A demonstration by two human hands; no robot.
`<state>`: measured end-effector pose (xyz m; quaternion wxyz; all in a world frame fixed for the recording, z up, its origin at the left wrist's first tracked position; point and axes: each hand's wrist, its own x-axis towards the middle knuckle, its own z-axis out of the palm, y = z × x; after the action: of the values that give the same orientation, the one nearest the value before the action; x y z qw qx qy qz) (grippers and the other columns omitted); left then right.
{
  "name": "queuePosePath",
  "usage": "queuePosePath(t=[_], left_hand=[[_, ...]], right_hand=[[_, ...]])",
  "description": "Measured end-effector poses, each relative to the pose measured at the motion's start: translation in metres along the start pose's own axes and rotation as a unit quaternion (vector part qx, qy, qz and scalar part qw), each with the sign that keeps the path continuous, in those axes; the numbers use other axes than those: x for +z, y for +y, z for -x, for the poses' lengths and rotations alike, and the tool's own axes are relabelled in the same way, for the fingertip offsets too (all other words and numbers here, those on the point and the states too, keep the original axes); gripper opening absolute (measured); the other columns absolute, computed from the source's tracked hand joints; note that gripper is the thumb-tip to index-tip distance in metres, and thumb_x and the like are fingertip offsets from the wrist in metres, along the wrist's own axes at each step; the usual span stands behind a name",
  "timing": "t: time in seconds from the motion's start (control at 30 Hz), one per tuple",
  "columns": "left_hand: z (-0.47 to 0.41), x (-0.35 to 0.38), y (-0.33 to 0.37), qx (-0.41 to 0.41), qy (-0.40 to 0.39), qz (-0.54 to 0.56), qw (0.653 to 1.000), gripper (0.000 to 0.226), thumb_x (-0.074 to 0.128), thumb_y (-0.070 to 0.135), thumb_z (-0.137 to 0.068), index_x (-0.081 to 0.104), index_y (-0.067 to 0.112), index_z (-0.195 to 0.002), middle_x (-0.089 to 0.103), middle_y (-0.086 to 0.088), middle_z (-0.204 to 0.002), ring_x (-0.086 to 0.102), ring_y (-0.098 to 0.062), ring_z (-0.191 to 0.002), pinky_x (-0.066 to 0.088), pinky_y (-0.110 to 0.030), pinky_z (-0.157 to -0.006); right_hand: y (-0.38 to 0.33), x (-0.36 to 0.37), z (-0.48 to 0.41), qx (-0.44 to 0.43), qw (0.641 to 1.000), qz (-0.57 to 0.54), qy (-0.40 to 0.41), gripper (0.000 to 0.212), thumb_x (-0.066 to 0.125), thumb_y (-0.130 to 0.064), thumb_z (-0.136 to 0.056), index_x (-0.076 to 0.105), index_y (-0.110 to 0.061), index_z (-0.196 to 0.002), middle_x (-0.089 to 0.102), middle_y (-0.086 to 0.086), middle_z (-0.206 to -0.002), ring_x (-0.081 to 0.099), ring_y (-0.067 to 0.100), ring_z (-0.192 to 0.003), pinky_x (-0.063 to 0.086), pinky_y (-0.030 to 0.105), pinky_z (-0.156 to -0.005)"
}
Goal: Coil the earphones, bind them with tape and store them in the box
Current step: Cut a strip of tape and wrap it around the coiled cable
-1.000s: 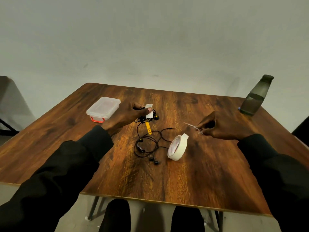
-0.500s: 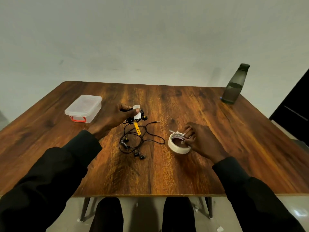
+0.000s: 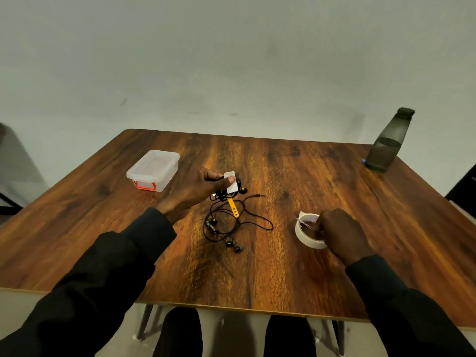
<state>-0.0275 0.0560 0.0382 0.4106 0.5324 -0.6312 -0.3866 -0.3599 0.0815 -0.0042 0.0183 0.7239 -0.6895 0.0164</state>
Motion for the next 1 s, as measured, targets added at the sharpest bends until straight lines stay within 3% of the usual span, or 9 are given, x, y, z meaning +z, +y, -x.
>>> queuePosePath(t=[0.1, 0.17, 0.23, 0.33, 0.43, 0.5, 0.63, 0.87, 1.0], left_hand=[[0.001, 0.001, 0.000, 0.006, -0.006, 0.002, 1.000, 0.031, 0.071, 0.032, -0.094, 0.081, 0.002, -0.093, 0.073, 0.004, -0.070, 0.056, 0.007, -0.058, 0.042, -0.007, -0.057], [0.003, 0.002, 0.001, 0.008, -0.013, -0.004, 1.000, 0.031, 0.071, 0.030, -0.094, 0.081, 0.001, -0.093, 0.075, 0.001, -0.072, 0.059, 0.007, -0.062, 0.043, -0.007, -0.060], [0.005, 0.004, 0.004, 0.011, -0.029, 0.000, 1.000, 0.031, 0.070, 0.029, -0.095, 0.081, -0.001, -0.094, 0.078, -0.013, -0.084, 0.063, 0.001, -0.070, 0.045, -0.006, -0.065], [0.010, 0.011, 0.012, 0.019, -0.059, 0.005, 0.998, 0.028, 0.069, 0.024, -0.096, 0.080, -0.001, -0.096, 0.079, -0.016, -0.091, 0.065, -0.007, -0.075, 0.047, -0.006, -0.069], [0.015, 0.016, 0.018, 0.023, -0.089, 0.013, 0.996, 0.021, 0.068, 0.018, -0.096, 0.080, 0.002, -0.094, 0.079, 0.003, -0.077, 0.065, 0.002, -0.067, 0.046, -0.007, -0.064], [0.016, 0.017, 0.020, 0.027, -0.097, 0.014, 0.995, 0.021, 0.068, 0.018, -0.096, 0.079, 0.000, -0.094, 0.075, 0.008, -0.068, 0.061, 0.004, -0.061, 0.045, -0.007, -0.059], [0.021, 0.012, 0.021, 0.019, -0.115, 0.023, 0.993, 0.024, 0.067, 0.019, -0.096, 0.078, -0.001, -0.099, 0.078, -0.009, -0.082, 0.065, -0.006, -0.073, 0.049, -0.013, -0.066], [0.019, 0.011, 0.018, 0.001, -0.138, -0.007, 0.990, 0.029, 0.065, 0.013, -0.097, 0.071, -0.013, -0.111, 0.068, -0.037, -0.109, 0.059, -0.022, -0.084, 0.047, -0.024, -0.073], [0.022, 0.012, 0.021, 0.009, -0.145, -0.016, 0.989, 0.029, 0.062, 0.011, -0.099, 0.070, -0.014, -0.110, 0.068, -0.036, -0.106, 0.058, -0.012, -0.076, 0.047, -0.020, -0.070]], right_hand=[[-0.004, -0.002, 0.004, -0.015, 1.000, 0.011, 0.013, 0.027, 0.069, -0.016, -0.095, 0.068, -0.010, -0.121, 0.067, 0.011, -0.119, 0.068, 0.022, -0.103, 0.056, 0.030, -0.078], [-0.010, -0.009, 0.003, -0.060, 0.994, -0.052, 0.074, 0.021, 0.073, -0.017, -0.091, 0.072, -0.012, -0.112, 0.069, 0.009, -0.111, 0.067, 0.020, -0.097, 0.056, 0.031, -0.078], [-0.025, -0.018, 0.003, -0.147, 0.960, -0.184, 0.150, 0.013, 0.073, -0.013, -0.090, 0.076, -0.013, -0.103, 0.072, 0.003, -0.102, 0.067, 0.014, -0.090, 0.054, 0.025, -0.075], [-0.069, -0.038, 0.003, -0.234, 0.892, -0.335, 0.195, 0.028, 0.075, -0.016, -0.089, 0.073, -0.015, -0.116, 0.074, -0.003, -0.110, 0.068, 0.004, -0.094, 0.054, 0.014, -0.080], [-0.101, -0.053, -0.006, -0.242, 0.859, -0.431, 0.132, 0.053, 0.082, -0.020, -0.084, 0.064, -0.020, -0.134, 0.071, -0.007, -0.123, 0.067, 0.000, -0.108, 0.056, 0.018, -0.091], [-0.109, -0.055, -0.014, -0.240, 0.854, -0.455, 0.081, 0.052, 0.083, -0.019, -0.083, 0.065, -0.021, -0.132, 0.074, -0.006, -0.119, 0.069, 0.002, -0.107, 0.059, 0.029, -0.094], [-0.108, -0.050, -0.020, -0.231, 0.828, -0.509, 0.048, 0.035, 0.084, -0.013, -0.081, 0.074, -0.017, -0.114, 0.078, -0.004, -0.101, 0.075, 0.007, -0.090, 0.063, 0.036, -0.083], [-0.105, -0.045, -0.021, -0.232, 0.832, -0.500, 0.067, 0.016, 0.086, -0.014, -0.079, 0.079, -0.013, -0.094, 0.077, -0.003, -0.089, 0.073, 0.010, -0.079, 0.064, 0.041, -0.075], [-0.104, -0.044, -0.020, -0.233, 0.824, -0.510, 0.076, 0.013, 0.086, -0.021, -0.078, 0.078, -0.017, -0.088, 0.076, -0.002, -0.086, 0.072, 0.013, -0.078, 0.063, 0.040, -0.071]])
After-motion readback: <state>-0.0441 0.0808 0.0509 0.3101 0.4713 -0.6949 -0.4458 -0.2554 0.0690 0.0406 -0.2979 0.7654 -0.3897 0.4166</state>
